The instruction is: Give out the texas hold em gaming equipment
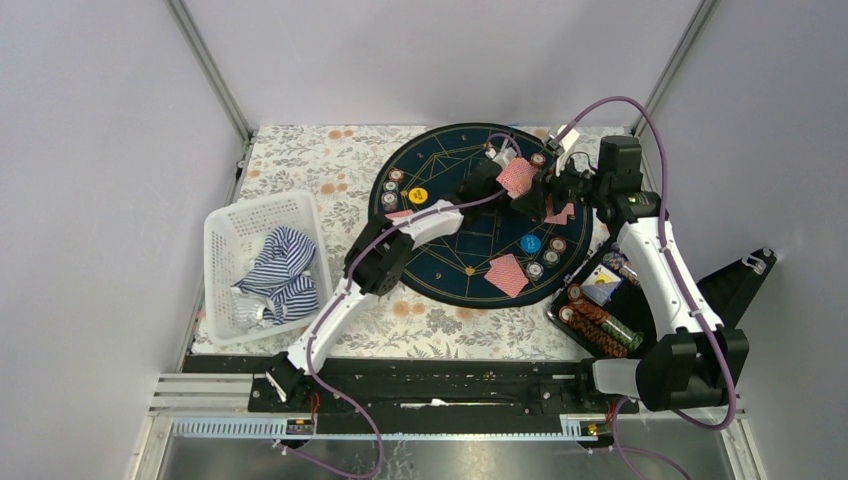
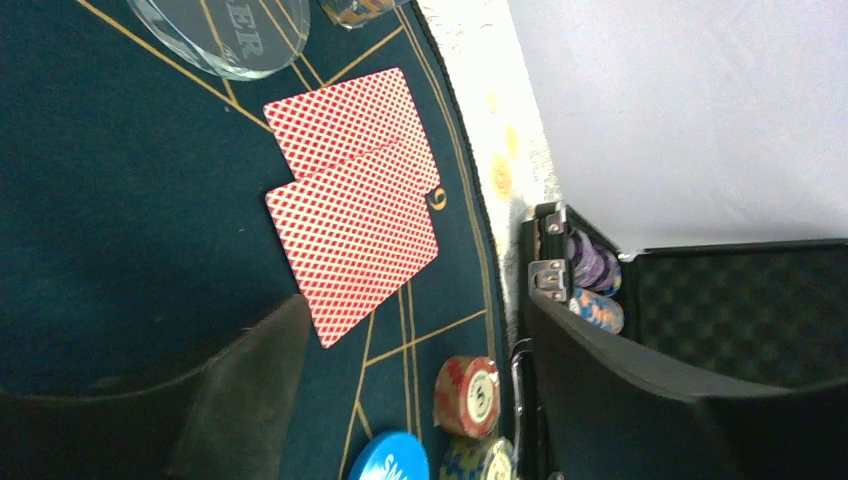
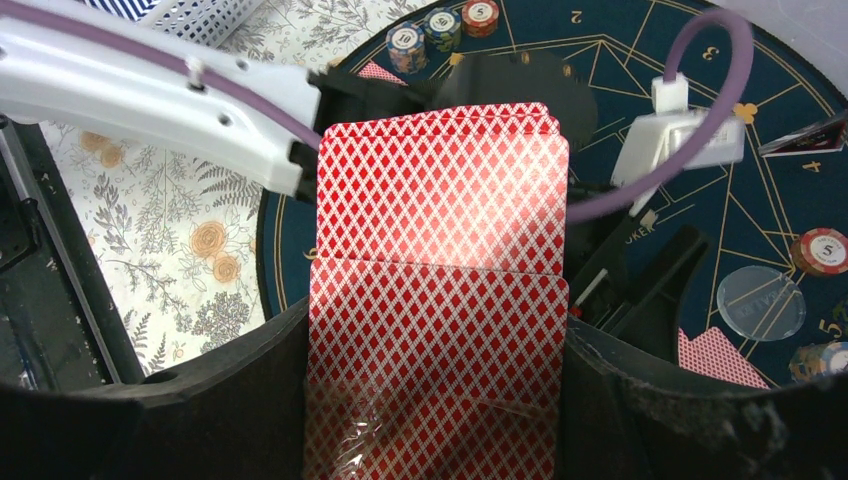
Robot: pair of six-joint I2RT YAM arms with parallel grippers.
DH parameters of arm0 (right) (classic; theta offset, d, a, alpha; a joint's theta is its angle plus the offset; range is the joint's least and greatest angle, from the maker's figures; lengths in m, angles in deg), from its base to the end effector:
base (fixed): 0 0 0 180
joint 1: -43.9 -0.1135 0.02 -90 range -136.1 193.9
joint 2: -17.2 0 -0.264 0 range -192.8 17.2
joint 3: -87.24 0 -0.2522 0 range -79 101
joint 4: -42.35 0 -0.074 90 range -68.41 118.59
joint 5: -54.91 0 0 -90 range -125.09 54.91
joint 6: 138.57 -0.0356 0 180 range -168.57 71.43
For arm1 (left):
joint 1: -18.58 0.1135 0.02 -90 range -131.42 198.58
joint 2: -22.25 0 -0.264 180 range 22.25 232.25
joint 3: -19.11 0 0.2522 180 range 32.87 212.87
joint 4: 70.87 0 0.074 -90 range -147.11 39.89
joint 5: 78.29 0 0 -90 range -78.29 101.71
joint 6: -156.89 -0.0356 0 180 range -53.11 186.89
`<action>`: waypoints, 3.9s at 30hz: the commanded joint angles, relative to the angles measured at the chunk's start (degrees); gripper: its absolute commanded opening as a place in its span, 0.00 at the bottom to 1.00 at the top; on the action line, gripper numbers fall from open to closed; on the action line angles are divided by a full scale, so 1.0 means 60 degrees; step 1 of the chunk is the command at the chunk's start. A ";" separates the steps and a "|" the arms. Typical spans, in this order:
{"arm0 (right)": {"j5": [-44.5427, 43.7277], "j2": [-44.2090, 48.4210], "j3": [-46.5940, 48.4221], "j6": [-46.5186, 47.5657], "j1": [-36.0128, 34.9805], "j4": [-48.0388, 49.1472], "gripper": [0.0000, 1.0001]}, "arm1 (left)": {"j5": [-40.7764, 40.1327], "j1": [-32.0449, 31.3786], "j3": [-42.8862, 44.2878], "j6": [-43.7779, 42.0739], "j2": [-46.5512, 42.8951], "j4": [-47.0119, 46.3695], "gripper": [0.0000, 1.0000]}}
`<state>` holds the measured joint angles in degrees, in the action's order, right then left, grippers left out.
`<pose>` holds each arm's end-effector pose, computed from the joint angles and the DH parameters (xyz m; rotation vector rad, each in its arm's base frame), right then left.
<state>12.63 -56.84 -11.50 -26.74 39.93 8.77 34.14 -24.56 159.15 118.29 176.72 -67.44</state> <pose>0.2829 0.0460 0.3555 -0.9106 1.6948 0.6320 0.4316 -0.4231 0.1316 0.1534 2.1464 -1.4261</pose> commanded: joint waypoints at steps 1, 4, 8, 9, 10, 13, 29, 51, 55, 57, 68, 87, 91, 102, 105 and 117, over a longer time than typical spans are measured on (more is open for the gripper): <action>0.0453 0.0209 -0.0016 -0.0012 0.0064 0.0546 0.00 | -0.0657 0.0177 -0.0393 -0.1272 -0.1611 0.0982 0.98; 0.0469 0.0240 -0.0021 -0.0049 0.0062 0.0597 0.00 | -0.1267 0.0190 -0.0311 -0.1883 -0.2018 0.2112 0.99; 0.0508 0.0296 0.0010 -0.0098 0.0061 0.0659 0.00 | -0.1549 0.0470 -0.0973 -0.2083 -0.2704 0.3067 0.99; 0.0523 0.0315 0.0013 -0.0104 0.0070 0.0657 0.00 | -0.1494 0.0633 -0.1472 -0.2015 -0.3015 0.3045 0.99; 0.0540 0.0323 0.0001 -0.0083 0.0062 0.0652 0.00 | -0.1397 0.0829 -0.1963 -0.1961 -0.3371 0.2912 0.99; 0.0612 0.0375 -0.0114 0.0026 0.0054 0.0655 0.00 | -0.1017 0.1475 -0.3763 -0.2079 -0.4801 0.2265 0.99; 0.0857 0.0223 -0.0658 0.1149 -0.1225 -0.0101 0.00 | 0.2305 0.3580 -0.7302 -0.3663 -1.0194 0.3455 0.99; -0.0441 0.0025 -0.0747 0.1931 -0.2731 -0.0688 0.00 | -0.1695 0.0934 -0.5745 -0.6772 -0.9040 0.7244 0.99; -0.0508 -0.0026 -0.0737 0.2012 -0.2856 -0.0781 0.00 | -0.1729 0.0750 -0.5678 -0.6951 -0.8982 0.7361 0.99; -0.0566 -0.0050 -0.0741 0.2017 -0.2908 -0.0778 0.00 | -0.1809 0.0627 -0.5599 -0.7011 -0.8946 0.7436 0.99; -0.0738 -0.0097 -0.0711 0.1988 -0.3045 -0.0746 0.00 | -0.1992 0.0367 -0.5412 -0.6961 -0.8719 0.7529 0.99; -0.1184 0.0359 -0.1436 0.1828 -0.3044 0.0162 0.00 | 0.4654 0.2652 -0.7976 -0.4501 -1.0805 0.3765 0.99; -0.1193 0.0401 -0.1559 0.1773 -0.3045 0.0345 0.00 | 0.4433 0.2122 -0.7920 -0.4252 -1.0486 0.3760 0.95; -0.1172 0.0445 -0.1554 0.1389 -0.3045 0.0737 0.00 | 0.3323 0.1464 -0.7727 -0.4210 -0.9672 0.4155 0.74; -0.1144 0.0460 -0.1554 0.1361 -0.3038 0.0739 0.00 | 0.3242 0.1628 -0.7833 -0.4019 -0.9665 0.3992 0.63; -0.1166 0.0424 -0.1546 0.1310 -0.3037 0.0808 0.00 | 0.3930 0.2138 -0.8647 -0.3145 -1.0051 0.2671 0.21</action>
<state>3.56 -56.42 -21.25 -18.15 22.27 10.87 57.88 -13.37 109.16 98.27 119.09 -45.98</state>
